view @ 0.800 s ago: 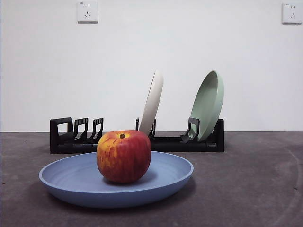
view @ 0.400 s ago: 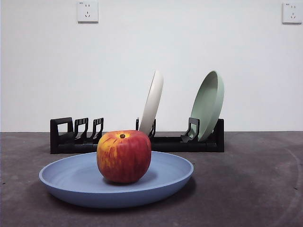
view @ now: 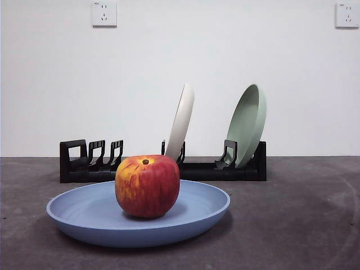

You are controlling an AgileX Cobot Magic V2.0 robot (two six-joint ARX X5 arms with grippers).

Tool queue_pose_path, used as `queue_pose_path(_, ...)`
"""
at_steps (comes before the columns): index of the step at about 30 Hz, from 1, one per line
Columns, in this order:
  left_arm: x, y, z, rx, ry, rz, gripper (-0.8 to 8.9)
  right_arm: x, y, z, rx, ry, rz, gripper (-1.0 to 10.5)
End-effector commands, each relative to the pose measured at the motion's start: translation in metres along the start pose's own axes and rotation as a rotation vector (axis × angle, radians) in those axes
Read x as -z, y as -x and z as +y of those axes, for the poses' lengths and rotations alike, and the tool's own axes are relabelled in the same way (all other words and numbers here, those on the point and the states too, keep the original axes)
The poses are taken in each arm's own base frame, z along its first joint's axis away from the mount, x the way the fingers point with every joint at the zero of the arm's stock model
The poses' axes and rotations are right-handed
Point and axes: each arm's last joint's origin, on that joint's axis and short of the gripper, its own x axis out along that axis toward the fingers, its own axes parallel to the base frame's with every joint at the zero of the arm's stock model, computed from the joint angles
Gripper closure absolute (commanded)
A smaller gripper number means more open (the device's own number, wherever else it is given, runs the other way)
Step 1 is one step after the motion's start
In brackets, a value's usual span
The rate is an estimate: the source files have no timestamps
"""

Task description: Take the blue plate from the plate rack,put the plate on the table,take the apple from the table,put the apple in the plate

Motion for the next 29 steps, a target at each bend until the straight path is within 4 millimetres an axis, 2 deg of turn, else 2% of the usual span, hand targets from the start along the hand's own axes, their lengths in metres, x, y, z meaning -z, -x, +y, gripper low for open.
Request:
queue_pose_path(1, 0.003, -0.001, 0.000, -0.002, 0.010, 0.003, 8.17, 0.007, 0.000, -0.001, 0.008, -0.018, -0.005, 9.5)
queue_pose_path(13, 0.003, -0.001, 0.000, -0.002, 0.010, 0.003, 8.17, 0.037, -0.003, -0.002, 0.005, -0.041, 0.023, 9.5)
queue_pose_path(29, 0.003, -0.001, 0.000, -0.002, 0.011, 0.008, 8.17, 0.036, -0.003, -0.002, 0.020, -0.034, 0.013, 9.5)
